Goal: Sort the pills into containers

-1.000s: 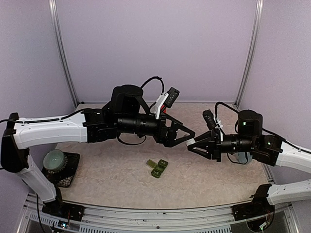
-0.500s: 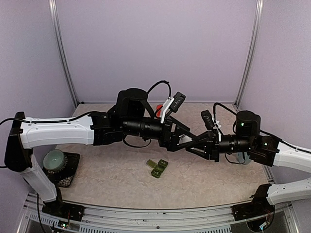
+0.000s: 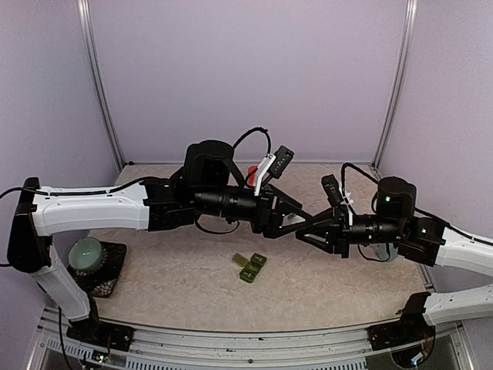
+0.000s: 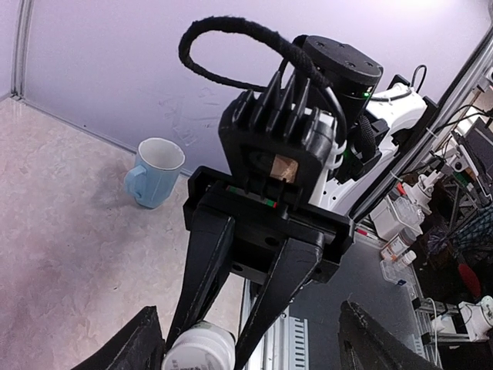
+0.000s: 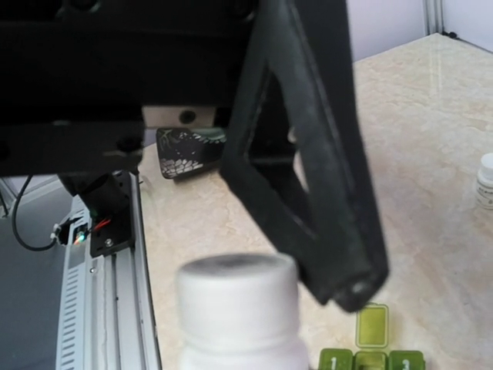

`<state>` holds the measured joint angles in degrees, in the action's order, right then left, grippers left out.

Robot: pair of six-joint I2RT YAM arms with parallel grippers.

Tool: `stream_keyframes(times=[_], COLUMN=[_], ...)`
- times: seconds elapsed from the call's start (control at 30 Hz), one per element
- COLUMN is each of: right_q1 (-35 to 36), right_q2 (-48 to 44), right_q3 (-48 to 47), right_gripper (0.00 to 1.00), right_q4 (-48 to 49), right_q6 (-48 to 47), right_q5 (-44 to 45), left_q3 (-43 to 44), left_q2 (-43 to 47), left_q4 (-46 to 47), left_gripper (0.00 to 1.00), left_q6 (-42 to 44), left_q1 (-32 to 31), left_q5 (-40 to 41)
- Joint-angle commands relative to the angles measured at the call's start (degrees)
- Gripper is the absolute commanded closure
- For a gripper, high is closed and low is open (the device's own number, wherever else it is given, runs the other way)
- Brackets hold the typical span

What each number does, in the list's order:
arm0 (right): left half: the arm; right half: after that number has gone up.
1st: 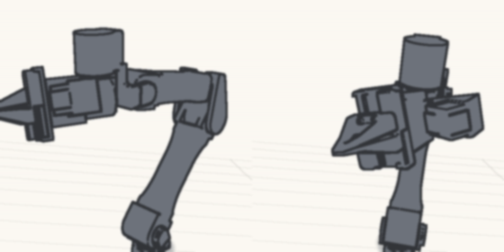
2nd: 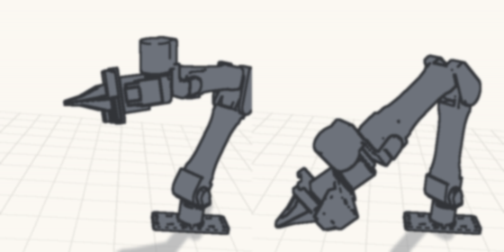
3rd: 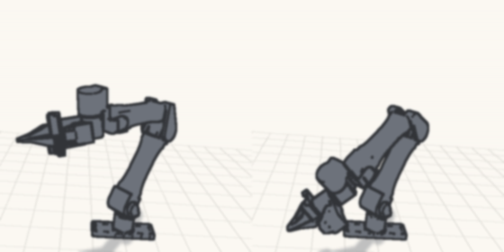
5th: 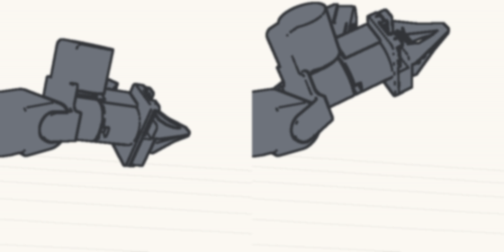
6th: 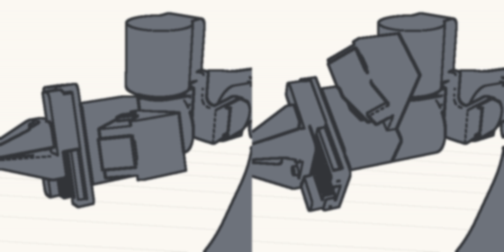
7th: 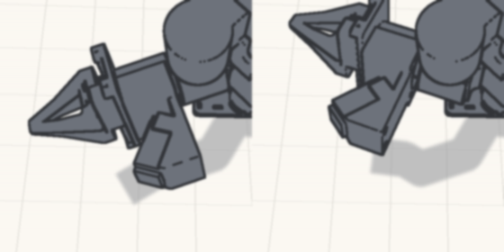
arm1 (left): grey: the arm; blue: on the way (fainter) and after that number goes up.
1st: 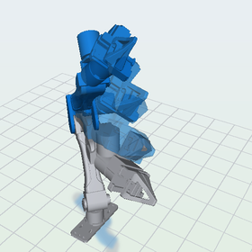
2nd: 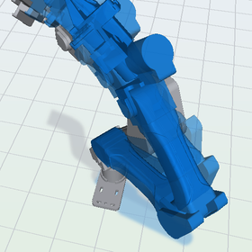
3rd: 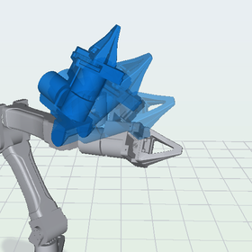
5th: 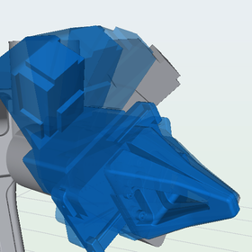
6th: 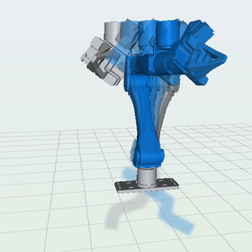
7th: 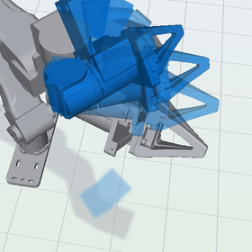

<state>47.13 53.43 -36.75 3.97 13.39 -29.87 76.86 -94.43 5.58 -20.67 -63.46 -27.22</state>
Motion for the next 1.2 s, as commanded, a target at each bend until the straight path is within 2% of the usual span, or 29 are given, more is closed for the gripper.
stream_keyframes(times=[0.0,0.53,0.7,0.83,1.17], right_q1=[-1.0,-7.6,-7.7,-6.9,-4.5], right_q2=[-1.7,-2.5,-3.0,-2.8,0.9], right_q3=[0.6,2.3,2.8,2.8,3.0], right_gripper=[0.85,0.85,0.85,0.85,0.86], right_q4=[-0.4,-2.3,1.4,4.2,9.9], right_q6=[0.3,2.1,1.6,2.4,4.4], right_q5=[5.4,8.1,-0.7,-7.2,-8.1], left_q3=[-1.1,-3.6,-2.7,-2.7,2.7], left_q2=[1.6,7.5,6.1,3.4,-1.5], left_q4=[0.3,0.2,-2.3,0.0,3.9], left_gripper=[0.26,0.34,0.26,0.25,0.24], left_q6=[-0.2,0.4,0.2,-1.6,-1.9], left_q1=[-0.8,-1.8,-0.1,2.4,0.5], left_q5=[-2.4,-2.0,4.4,2.9,-1.8])
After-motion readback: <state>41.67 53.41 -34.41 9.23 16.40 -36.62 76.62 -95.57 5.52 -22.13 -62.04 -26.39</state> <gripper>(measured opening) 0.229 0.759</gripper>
